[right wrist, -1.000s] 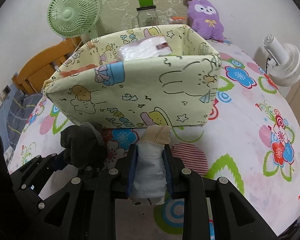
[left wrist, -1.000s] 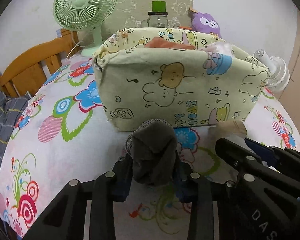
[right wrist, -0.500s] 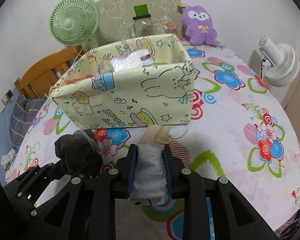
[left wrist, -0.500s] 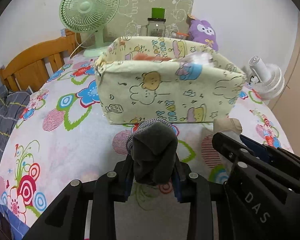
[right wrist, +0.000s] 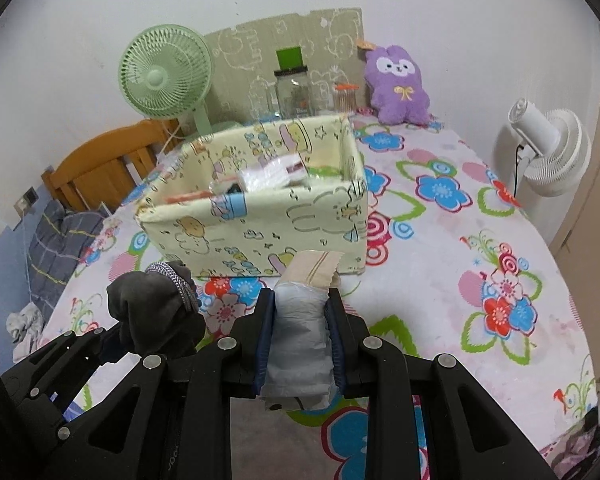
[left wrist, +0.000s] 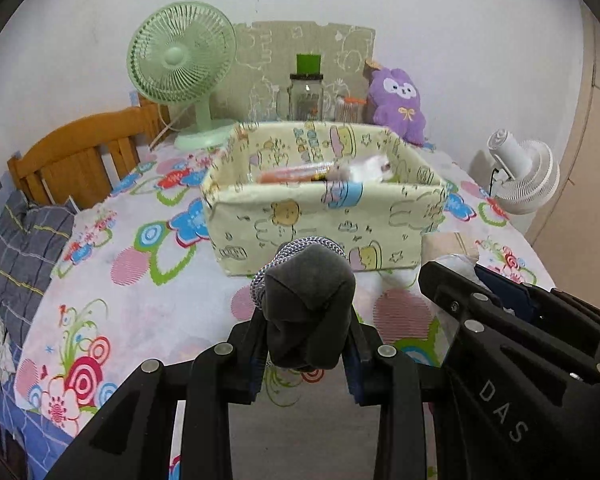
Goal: Organize soft objects
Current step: 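Lift the grey sock with the left tool while the right tool carries the white cloth over the yellow box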
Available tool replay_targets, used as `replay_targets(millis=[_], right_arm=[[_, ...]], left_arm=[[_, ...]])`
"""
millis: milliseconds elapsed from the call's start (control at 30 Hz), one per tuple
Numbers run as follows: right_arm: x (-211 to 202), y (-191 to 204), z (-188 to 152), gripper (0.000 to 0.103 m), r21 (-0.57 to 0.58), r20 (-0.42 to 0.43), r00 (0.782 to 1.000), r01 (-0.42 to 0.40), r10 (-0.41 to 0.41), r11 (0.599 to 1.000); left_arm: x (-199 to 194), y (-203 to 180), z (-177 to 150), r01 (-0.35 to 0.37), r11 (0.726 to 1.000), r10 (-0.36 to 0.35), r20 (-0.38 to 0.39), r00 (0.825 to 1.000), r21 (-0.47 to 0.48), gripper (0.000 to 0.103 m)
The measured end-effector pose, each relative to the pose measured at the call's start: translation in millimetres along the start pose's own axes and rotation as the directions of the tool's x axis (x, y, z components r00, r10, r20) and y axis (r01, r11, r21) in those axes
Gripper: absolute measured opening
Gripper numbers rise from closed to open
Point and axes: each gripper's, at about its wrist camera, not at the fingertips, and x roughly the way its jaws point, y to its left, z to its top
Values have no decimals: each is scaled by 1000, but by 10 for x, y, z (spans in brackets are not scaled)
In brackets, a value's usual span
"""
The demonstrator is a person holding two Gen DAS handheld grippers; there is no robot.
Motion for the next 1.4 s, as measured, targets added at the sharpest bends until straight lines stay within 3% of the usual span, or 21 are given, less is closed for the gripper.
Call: replay_targets(millis=[733,1400], right_arm=[[-556,78,395,29,-80,137,990,-4,15,997],[-457,129,801,29,-109,184,983,-7,27,994]], left_arm=[[-470,-124,360,8,1000,-10,122,993,15,32],[-354,-83,733,4,1000,-7,170,985,19,32]])
